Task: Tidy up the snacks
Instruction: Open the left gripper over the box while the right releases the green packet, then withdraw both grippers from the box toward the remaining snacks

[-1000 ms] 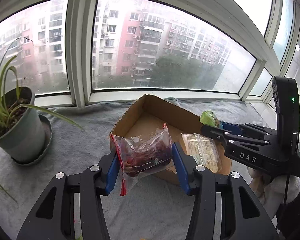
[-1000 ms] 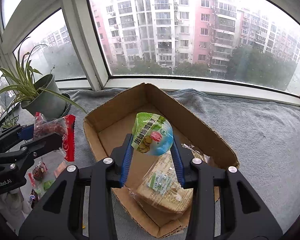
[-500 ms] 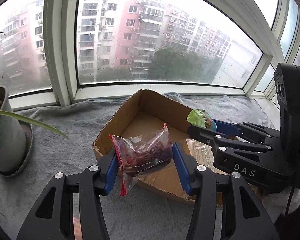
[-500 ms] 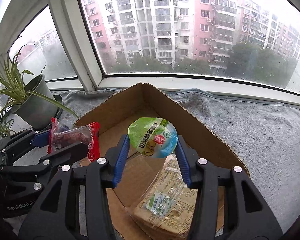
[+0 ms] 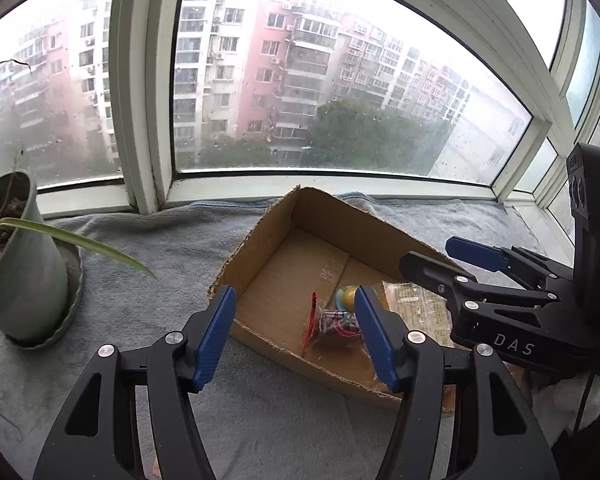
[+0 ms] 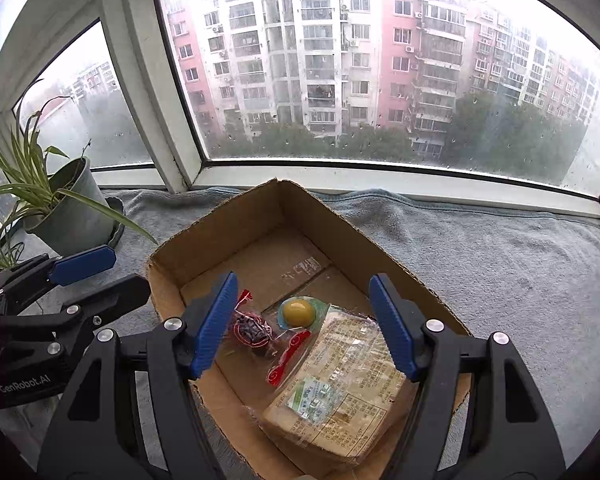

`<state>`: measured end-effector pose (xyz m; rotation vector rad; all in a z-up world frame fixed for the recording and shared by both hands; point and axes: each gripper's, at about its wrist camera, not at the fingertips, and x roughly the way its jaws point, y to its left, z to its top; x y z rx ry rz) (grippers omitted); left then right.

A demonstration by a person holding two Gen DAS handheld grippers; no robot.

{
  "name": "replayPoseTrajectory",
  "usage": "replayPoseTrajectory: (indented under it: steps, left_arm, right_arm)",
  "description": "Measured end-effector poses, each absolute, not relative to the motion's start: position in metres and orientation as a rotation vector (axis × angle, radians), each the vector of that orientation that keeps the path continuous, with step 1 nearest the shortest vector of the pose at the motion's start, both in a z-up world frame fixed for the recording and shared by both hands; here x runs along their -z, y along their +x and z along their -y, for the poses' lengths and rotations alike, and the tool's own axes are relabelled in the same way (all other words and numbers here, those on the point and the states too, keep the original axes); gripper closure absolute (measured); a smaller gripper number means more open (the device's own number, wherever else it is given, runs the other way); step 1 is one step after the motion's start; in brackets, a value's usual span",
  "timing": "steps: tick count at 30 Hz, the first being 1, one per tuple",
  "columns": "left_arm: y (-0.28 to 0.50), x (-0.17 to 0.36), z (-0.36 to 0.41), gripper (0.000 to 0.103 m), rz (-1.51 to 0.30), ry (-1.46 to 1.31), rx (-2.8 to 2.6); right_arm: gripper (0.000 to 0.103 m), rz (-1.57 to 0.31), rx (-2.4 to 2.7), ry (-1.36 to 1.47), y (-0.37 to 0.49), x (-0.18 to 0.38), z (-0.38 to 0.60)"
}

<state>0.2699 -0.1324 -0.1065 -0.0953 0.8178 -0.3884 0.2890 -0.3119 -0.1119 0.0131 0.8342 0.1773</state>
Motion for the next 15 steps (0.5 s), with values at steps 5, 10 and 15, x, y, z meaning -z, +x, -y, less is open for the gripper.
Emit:
replayPoseTrajectory:
  steps: [5, 10, 15]
  left_arm:
    - [0.256, 0.088, 0.115, 0.042, -0.781, -0.101, 0.374]
    - [0.233, 0.068, 0.085, 0.042, -0.745, -0.110, 0.352]
    - [0.207, 0.057, 0.051, 0.042, -0.728, -0.122, 0.327]
  right_arm:
    - [0.032, -0.806, -0.199, 0.005, 0.269, 0.093, 0.307]
    - [0.032, -0.778, -0.239, 0.007, 0.240, 0.074, 0.301]
    - [0.032, -0.771, -0.292, -0.012, 0.207, 0.067, 0.290]
